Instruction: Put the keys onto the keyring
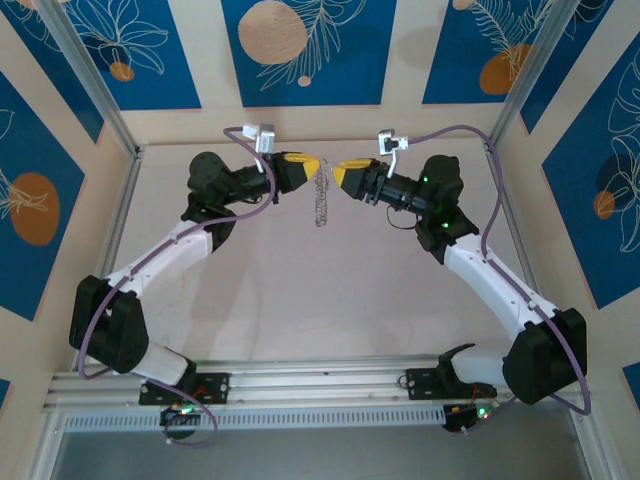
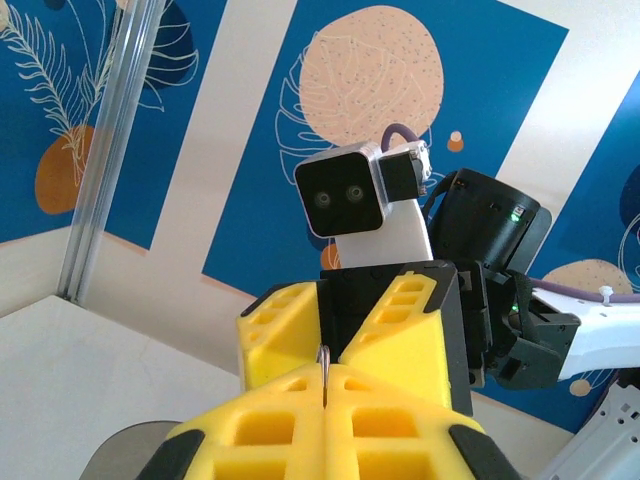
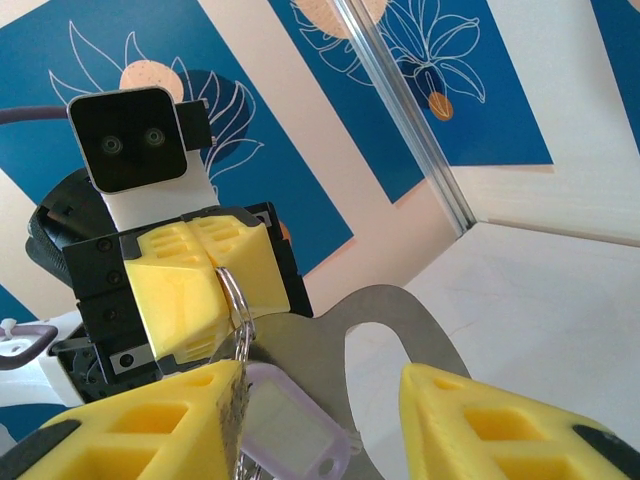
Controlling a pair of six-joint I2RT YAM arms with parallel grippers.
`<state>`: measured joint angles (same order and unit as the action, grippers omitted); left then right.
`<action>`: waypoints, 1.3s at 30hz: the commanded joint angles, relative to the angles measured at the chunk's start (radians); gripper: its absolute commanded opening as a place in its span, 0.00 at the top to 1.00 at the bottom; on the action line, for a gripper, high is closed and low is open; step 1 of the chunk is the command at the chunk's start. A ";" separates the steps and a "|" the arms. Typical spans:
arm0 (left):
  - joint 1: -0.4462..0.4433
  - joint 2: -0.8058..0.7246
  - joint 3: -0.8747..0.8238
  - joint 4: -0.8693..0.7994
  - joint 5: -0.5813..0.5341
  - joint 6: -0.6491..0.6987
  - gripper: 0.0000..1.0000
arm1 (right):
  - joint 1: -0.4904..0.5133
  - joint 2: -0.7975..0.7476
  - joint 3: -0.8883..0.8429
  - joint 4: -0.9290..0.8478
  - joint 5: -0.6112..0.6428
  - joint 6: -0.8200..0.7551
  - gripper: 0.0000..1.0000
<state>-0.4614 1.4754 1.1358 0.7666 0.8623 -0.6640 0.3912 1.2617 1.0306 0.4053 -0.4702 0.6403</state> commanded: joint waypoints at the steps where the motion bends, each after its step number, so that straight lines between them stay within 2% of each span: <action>1: -0.010 0.008 0.002 0.040 0.001 0.005 1.00 | 0.011 -0.004 0.025 0.029 0.010 0.005 0.56; 10: -0.017 0.009 0.005 0.030 0.003 0.016 1.00 | 0.023 -0.008 0.035 0.023 0.005 0.002 0.59; 20: -0.022 0.005 0.010 0.025 0.005 0.023 1.00 | -0.004 -0.086 -0.001 -0.027 0.085 -0.014 0.58; 27: -0.023 0.007 0.011 0.023 0.009 0.027 1.00 | 0.014 -0.066 0.026 -0.007 0.019 0.010 0.58; 33: -0.024 0.005 0.013 0.025 0.008 0.028 1.00 | 0.038 -0.033 0.038 -0.019 0.011 0.001 0.58; 37: -0.025 0.005 0.012 0.025 0.009 0.027 1.00 | 0.043 -0.017 0.031 -0.013 0.007 0.005 0.69; 39: -0.025 0.005 0.012 0.025 0.008 0.029 1.00 | 0.044 -0.015 0.026 -0.010 0.006 0.008 0.78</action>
<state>-0.4767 1.4765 1.1358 0.7624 0.8627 -0.6521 0.4274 1.2457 1.0397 0.3794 -0.4522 0.6468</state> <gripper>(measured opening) 0.049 0.253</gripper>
